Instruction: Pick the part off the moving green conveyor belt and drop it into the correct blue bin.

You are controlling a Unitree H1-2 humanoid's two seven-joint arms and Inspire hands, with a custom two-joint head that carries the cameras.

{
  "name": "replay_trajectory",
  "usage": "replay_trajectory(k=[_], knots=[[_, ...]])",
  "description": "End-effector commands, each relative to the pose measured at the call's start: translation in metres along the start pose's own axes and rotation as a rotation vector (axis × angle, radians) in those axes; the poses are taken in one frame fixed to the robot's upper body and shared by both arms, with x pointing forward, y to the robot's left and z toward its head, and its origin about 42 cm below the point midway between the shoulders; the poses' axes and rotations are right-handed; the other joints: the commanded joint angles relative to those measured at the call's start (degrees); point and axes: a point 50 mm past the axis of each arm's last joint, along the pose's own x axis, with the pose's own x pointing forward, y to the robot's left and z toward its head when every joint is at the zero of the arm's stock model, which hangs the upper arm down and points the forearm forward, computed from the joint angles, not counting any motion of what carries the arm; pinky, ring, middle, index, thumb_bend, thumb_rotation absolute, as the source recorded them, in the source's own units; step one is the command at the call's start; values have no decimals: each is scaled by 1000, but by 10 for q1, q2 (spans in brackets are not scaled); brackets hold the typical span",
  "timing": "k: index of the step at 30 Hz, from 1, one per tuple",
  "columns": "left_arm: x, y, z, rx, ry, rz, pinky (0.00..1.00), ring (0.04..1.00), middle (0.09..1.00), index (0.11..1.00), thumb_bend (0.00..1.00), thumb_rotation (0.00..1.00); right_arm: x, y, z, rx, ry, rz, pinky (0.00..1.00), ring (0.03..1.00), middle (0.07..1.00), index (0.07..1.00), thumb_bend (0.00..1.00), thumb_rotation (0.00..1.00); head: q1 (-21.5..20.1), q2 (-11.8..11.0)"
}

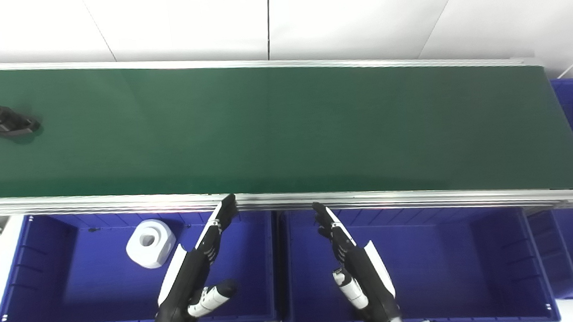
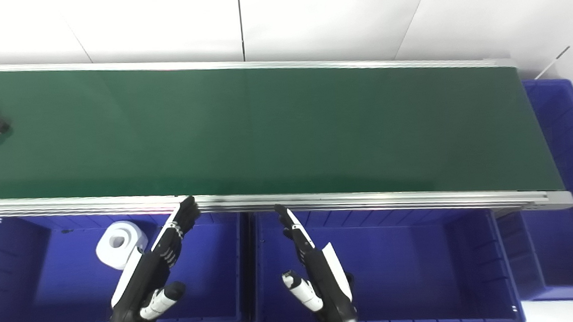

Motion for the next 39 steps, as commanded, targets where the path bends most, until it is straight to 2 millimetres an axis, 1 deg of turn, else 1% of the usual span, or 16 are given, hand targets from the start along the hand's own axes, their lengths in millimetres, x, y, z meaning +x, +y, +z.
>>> replay_trajectory(k=[1,12,21,25,34,39], knots=[[2,-1,6,15,-40,-15,1000,1000,1000,1000,844,871,1,1,9,3,-64,-11,948,970,979,960,883,1000,-1,-1],[3,-6,7,18,-54,-15,1000,1000,1000,996,855,866,1,0,9,-1,-69,-11,957,973,977,958,886,1000,-1,-1],[3,-5,7,36,-60,-18,998,1000,1000,984,848,861,2,0,11,-21,-86,-13,950,973,977,959,895,1000,-1,0],[2,-2,10,72,-62,-30,979,990,993,963,825,888,1,0,12,-22,-122,-33,923,954,961,946,893,1000,-1,1],[1,-1,12,82,-63,-35,981,982,979,954,808,893,2,1,13,-25,-143,-28,932,963,970,950,875,1000,-4,1],[1,-2,12,82,-57,-31,987,983,978,951,827,890,3,1,13,-29,-140,-24,945,969,973,948,884,1000,-4,0]])
